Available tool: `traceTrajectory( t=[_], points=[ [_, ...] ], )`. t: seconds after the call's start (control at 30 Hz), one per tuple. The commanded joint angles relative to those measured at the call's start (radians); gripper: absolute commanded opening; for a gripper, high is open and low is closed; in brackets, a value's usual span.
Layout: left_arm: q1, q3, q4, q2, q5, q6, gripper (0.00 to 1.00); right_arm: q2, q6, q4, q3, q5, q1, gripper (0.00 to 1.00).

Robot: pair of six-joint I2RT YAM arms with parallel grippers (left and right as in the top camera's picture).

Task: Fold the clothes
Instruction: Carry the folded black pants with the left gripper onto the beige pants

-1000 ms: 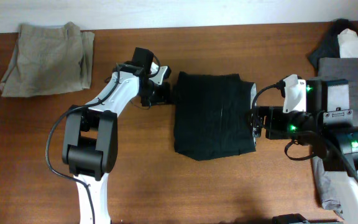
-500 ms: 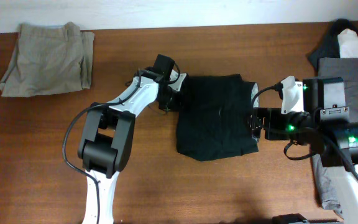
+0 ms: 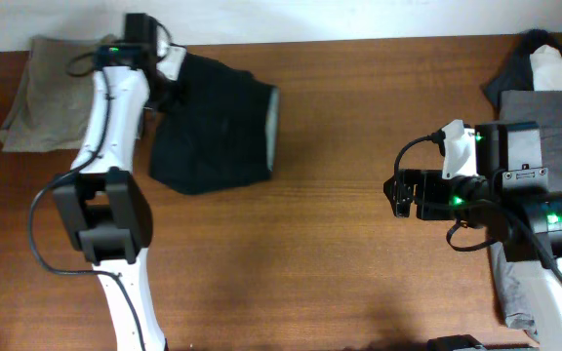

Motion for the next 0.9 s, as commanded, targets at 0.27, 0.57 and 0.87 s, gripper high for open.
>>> traceTrajectory(
  t=[0.27, 0.57, 0.87],
  points=[
    [0.117, 0.323, -0.024, 0.002, -0.185, 0.216, 0.01, 0.138, 0.002, 0.003, 0.011, 0.008, -0.006, 1.00],
    [0.180, 0.348, 0.101, 0.006, -0.220, 0.229, 0.01, 0.210, 0.002, -0.042, 0.011, 0.008, -0.006, 1.00],
    [0.247, 0.345, 0.194, 0.082, -0.211, 0.172, 0.01, 0.210, 0.002, -0.090, 0.011, 0.008, -0.006, 1.00]
  ],
)
